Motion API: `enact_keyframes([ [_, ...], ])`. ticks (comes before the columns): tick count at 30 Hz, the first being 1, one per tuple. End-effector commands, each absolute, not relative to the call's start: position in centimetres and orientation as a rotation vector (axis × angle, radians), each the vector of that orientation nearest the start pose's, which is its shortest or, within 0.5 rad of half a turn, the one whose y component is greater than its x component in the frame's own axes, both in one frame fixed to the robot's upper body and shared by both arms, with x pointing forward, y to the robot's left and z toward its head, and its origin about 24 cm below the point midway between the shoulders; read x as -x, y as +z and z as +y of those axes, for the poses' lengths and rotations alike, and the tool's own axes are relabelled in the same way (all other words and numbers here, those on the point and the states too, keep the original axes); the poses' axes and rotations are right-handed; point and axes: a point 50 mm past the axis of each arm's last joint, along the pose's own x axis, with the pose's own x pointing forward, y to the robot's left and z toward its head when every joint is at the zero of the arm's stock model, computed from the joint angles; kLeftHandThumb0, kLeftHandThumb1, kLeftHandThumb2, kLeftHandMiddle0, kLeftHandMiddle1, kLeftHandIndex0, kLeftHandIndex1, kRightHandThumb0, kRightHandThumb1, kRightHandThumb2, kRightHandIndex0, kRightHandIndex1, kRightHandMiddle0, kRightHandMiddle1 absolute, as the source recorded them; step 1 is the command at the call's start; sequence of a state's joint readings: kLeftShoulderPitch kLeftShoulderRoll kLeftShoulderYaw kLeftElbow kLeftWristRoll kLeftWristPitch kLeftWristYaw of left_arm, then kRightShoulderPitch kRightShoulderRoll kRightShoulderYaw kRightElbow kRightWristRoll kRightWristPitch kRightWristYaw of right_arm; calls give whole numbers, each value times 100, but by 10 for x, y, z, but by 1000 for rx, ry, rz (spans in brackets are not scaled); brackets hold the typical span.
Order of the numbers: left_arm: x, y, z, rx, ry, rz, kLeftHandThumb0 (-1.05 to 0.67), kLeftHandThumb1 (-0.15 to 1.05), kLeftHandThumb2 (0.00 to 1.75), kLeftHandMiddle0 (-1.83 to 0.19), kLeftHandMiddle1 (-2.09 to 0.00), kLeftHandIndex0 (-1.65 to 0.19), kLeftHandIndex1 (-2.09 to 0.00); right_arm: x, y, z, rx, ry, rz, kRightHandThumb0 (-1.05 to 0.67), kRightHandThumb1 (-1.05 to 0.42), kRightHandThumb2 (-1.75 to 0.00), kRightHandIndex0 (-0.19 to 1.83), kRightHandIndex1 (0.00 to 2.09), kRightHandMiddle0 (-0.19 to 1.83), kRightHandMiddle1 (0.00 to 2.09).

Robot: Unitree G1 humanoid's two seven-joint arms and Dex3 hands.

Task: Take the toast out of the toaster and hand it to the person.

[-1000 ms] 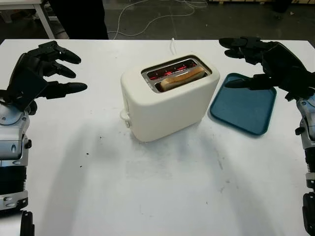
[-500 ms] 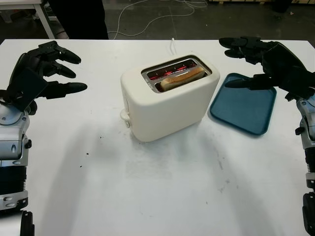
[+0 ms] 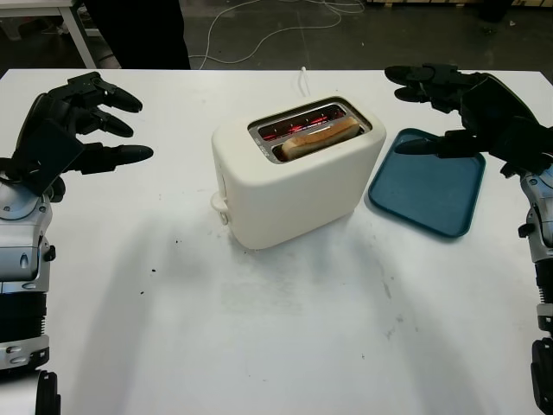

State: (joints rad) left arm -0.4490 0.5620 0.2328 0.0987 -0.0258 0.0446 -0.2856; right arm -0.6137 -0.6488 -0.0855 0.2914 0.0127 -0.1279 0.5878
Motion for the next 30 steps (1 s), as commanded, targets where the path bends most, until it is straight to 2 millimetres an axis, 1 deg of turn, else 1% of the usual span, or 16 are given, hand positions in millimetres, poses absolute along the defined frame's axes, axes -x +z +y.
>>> enact_keyframes([
  [1, -312, 199, 267, -505, -27, -319, -105, 56, 0, -48, -126, -52, -110, -334, 214, -240, 710, 399, -339, -63, -74, 0, 14, 54, 41, 1],
  [3, -312, 199, 267, -500, -27, -320, -105, 55, 0, -47, -127, -52, -110, -334, 215, -240, 715, 397, -334, -64, -74, 0, 14, 54, 41, 1],
  [9, -312, 198, 267, -511, -23, -319, -105, 56, 0, -48, -127, -52, -111, -334, 214, -240, 698, 404, -335, -60, -73, 0, 13, 54, 41, 1],
  [18, -312, 198, 267, -505, -20, -321, -105, 57, 0, -48, -127, -53, -111, -334, 214, -241, 727, 393, -333, -64, -74, 0, 13, 55, 41, 1],
  [30, -311, 198, 267, -502, -16, -322, -105, 56, 0, -47, -128, -52, -112, -334, 213, -242, 719, 393, -333, -64, -74, 0, 15, 54, 41, 1],
])
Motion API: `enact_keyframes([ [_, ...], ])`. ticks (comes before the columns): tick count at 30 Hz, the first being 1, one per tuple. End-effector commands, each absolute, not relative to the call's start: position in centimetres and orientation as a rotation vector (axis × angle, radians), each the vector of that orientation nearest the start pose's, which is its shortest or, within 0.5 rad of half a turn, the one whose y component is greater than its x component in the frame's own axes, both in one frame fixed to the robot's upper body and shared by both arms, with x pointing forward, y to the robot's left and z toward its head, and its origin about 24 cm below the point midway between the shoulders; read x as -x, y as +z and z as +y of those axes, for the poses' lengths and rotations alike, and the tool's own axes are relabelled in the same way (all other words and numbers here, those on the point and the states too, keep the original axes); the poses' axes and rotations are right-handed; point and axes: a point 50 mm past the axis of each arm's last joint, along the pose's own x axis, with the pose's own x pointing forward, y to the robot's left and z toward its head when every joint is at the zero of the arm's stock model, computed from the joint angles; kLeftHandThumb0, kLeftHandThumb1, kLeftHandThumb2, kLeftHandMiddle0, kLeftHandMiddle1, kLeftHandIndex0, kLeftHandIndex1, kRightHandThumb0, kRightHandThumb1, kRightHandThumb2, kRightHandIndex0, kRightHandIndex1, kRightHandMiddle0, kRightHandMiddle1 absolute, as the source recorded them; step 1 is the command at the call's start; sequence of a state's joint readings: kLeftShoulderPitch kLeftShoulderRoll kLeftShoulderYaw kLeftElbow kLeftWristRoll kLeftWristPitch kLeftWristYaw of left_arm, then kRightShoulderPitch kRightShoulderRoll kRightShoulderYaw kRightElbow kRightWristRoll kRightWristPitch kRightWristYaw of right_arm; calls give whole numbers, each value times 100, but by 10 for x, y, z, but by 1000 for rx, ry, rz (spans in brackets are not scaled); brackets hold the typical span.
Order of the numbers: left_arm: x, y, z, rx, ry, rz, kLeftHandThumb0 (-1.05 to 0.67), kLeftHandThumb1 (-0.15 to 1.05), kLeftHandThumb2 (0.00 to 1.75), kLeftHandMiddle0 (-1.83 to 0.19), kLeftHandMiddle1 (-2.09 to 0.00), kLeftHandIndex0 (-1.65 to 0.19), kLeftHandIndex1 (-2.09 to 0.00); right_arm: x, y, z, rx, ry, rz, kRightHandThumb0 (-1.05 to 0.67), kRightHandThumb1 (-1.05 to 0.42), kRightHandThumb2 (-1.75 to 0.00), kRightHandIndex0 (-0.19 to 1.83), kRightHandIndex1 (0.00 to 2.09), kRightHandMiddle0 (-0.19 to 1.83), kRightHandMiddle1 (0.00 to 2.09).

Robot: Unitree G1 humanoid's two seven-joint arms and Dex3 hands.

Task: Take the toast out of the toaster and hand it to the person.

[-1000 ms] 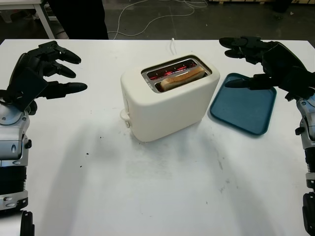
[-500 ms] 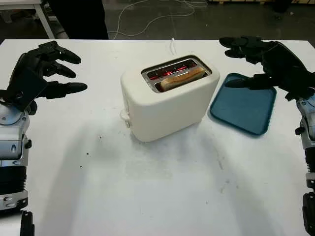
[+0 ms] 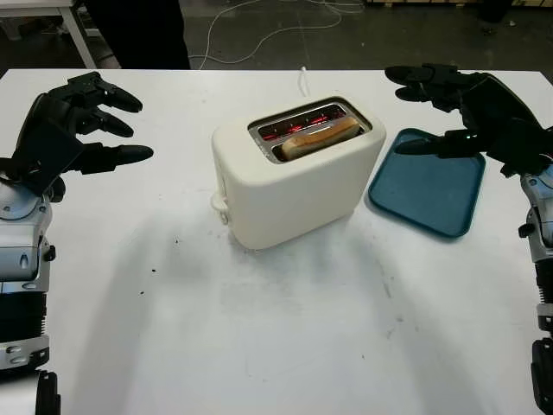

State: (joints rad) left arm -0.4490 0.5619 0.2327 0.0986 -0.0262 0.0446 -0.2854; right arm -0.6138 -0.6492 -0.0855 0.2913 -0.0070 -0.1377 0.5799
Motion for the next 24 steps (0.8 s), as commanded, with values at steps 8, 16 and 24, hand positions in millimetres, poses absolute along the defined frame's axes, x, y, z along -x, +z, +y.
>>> enact_keyframes([
  [8, -311, 199, 268, -506, -16, -318, -105, 56, 0, -48, -127, -52, -111, -334, 214, -241, 729, 389, -328, -63, -74, 0, 15, 53, 41, 0],
  [16, -311, 198, 268, -501, -19, -324, -105, 57, 0, -47, -128, -51, -111, -334, 214, -241, 714, 392, -327, -64, -74, 0, 14, 51, 40, 0],
  [24, -311, 197, 268, -504, -17, -322, -105, 57, 0, -48, -128, -52, -112, -336, 223, -238, 680, 409, -378, -61, -73, 0, 11, 52, 37, 0],
])
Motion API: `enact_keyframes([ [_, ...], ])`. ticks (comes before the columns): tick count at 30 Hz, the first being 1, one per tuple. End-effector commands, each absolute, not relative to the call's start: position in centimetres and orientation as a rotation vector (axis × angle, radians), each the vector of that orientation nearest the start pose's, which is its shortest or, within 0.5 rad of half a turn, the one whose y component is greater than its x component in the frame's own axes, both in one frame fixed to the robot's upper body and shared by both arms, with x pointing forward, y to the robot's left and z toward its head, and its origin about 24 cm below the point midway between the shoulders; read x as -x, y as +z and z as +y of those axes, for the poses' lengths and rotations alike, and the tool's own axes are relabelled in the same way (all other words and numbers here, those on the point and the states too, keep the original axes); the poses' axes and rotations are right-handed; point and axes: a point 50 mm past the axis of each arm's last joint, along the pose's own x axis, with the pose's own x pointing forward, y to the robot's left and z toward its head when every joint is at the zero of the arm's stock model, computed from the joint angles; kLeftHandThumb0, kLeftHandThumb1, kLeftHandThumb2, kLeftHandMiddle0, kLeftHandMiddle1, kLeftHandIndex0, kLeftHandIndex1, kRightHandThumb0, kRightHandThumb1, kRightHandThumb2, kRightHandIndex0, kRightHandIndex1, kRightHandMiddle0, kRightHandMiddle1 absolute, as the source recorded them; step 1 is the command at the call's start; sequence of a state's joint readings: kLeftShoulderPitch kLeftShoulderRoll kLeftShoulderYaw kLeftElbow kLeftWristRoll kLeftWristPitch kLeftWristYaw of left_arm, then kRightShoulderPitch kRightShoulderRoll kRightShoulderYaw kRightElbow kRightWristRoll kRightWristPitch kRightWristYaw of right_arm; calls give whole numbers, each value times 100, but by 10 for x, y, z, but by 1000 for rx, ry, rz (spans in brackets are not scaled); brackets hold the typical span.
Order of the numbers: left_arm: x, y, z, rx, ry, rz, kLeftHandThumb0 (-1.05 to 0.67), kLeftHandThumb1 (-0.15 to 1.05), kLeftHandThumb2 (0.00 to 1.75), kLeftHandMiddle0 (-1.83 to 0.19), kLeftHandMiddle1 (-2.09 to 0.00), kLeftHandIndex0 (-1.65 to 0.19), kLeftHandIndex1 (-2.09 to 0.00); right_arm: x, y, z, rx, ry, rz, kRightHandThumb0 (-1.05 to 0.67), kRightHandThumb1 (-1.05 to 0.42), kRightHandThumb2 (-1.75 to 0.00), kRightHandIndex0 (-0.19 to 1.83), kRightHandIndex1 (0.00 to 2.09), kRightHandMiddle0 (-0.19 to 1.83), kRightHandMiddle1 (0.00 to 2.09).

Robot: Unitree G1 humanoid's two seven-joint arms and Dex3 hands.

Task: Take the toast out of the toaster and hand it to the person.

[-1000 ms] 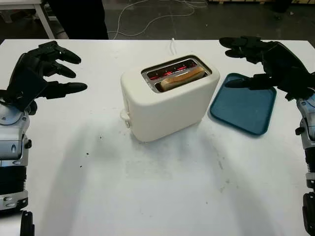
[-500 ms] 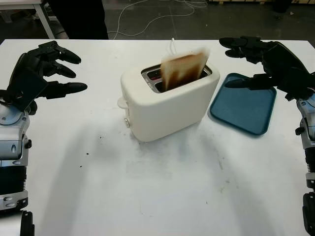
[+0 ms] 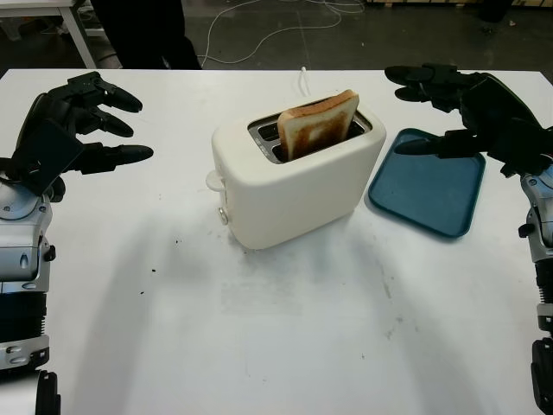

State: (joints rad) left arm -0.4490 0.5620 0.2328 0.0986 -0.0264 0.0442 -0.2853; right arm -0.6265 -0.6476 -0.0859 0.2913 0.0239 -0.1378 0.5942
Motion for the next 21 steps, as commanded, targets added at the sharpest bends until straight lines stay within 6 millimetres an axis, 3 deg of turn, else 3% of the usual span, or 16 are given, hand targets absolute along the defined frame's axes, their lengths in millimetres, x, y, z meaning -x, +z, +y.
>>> enact_keyframes([
  [1, -311, 197, 269, -506, -17, -322, -105, 58, 1, -48, -127, -51, -111, -336, 225, -237, 675, 404, -395, -60, -72, 0, 13, 54, 39, 1],
  [3, -311, 197, 269, -512, -18, -321, -105, 58, 0, -48, -127, -51, -111, -336, 235, -233, 662, 394, -429, -58, -70, 0, 14, 57, 41, 2],
  [7, -312, 197, 268, -502, -20, -315, -105, 57, 0, -48, -126, -51, -110, -333, 263, -219, 639, 360, -458, -37, -66, 0, 13, 61, 44, 4],
  [13, -312, 198, 268, -499, -19, -312, -105, 56, 0, -47, -127, -51, -110, -339, 296, -194, 755, 424, -589, -23, -54, -1, 20, 72, 52, 8],
  [21, -312, 198, 268, -500, -18, -318, -105, 56, 0, -48, -127, -52, -111, -351, 310, -163, 950, 464, -671, -49, -42, -1, 35, 87, 67, 17],
])
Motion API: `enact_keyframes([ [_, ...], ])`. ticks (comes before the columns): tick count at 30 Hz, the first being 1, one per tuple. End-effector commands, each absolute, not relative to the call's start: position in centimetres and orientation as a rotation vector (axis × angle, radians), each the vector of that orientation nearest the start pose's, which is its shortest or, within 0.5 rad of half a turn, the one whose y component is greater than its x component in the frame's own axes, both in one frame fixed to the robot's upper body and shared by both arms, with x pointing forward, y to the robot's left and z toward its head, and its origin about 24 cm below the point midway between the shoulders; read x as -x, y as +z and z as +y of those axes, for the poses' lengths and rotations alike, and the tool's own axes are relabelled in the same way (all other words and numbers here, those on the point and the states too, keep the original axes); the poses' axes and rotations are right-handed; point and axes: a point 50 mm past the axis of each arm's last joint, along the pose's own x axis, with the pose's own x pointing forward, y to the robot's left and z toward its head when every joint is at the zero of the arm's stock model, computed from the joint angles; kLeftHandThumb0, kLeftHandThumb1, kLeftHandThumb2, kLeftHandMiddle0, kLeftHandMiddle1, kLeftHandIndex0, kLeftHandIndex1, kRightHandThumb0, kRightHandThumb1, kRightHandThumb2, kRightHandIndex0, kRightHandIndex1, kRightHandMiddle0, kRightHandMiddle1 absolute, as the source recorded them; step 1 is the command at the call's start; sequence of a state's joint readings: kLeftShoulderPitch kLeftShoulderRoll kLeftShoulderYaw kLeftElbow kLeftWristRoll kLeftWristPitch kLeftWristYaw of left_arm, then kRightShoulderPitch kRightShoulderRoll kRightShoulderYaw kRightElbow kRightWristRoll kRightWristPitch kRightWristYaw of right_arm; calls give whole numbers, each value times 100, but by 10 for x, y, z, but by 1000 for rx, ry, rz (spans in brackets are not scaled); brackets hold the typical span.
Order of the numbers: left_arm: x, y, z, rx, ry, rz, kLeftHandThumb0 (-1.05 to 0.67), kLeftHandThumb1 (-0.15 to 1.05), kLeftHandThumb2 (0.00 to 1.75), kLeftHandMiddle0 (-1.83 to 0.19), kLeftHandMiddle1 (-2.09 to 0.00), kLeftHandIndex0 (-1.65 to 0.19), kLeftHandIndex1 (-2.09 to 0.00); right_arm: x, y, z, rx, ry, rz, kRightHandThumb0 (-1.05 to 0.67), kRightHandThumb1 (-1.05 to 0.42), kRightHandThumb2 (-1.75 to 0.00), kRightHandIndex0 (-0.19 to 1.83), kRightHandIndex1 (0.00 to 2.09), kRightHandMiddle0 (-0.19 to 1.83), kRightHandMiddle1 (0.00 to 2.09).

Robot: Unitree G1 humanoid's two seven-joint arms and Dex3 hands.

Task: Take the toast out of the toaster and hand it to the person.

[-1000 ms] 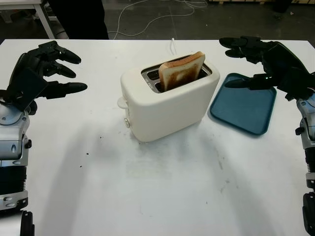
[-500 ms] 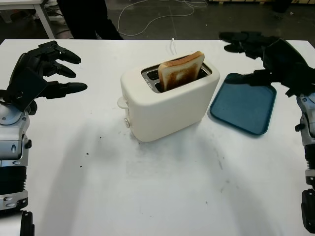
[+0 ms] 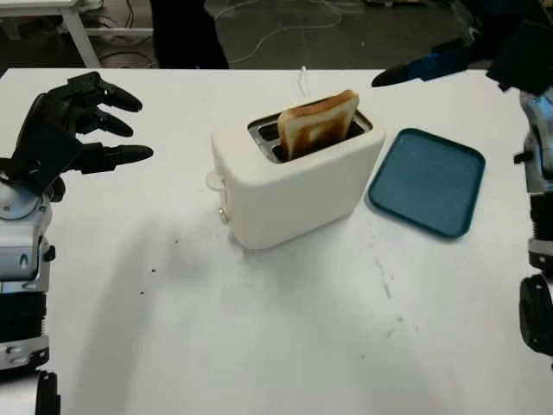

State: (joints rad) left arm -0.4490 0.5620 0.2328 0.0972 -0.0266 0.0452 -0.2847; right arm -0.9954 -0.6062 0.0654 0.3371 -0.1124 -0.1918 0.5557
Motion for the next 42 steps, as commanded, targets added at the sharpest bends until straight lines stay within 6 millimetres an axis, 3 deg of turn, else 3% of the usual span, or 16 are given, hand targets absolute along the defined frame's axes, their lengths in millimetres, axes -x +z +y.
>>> enact_keyframes([
  [1, -312, 198, 268, -503, -18, -316, -105, 56, 0, -48, -127, -52, -111, -352, 310, -160, 989, 465, -670, -54, -41, -1, 38, 86, 69, 17],
  [4, -312, 199, 267, -500, -22, -312, -105, 56, 0, -47, -126, -51, -111, -358, 305, -151, 1046, 504, -647, -52, -40, -1, 40, 82, 68, 16],
  [7, -312, 200, 267, -501, -24, -315, -105, 55, 0, -46, -127, -51, -110, -363, 298, -144, 1133, 552, -607, -72, -48, -3, 37, 79, 63, 13],
  [11, -313, 200, 266, -504, -24, -323, -105, 56, 0, -47, -127, -52, -111, -367, 289, -139, 1160, 609, -563, -79, -53, -2, 30, 79, 59, 12],
  [20, -312, 198, 265, -504, -24, -325, -105, 57, 1, -48, -126, -53, -110, -367, 266, -134, 1158, 690, -523, -69, -59, -1, 21, 76, 54, 8],
  [27, -312, 197, 266, -499, -18, -324, -105, 57, 0, -49, -125, -53, -109, -369, 253, -133, 1133, 702, -517, -76, -63, -1, 20, 80, 55, 9],
  [37, -312, 197, 266, -490, -16, -328, -105, 57, 0, -48, -127, -52, -111, -373, 237, -130, 1116, 695, -531, -50, -62, 0, 46, 80, 72, 17],
  [42, -311, 197, 267, -500, -12, -323, -105, 57, 0, -48, -128, -52, -112, -374, 232, -129, 1124, 683, -533, -44, -62, -1, 82, 95, 88, 22],
])
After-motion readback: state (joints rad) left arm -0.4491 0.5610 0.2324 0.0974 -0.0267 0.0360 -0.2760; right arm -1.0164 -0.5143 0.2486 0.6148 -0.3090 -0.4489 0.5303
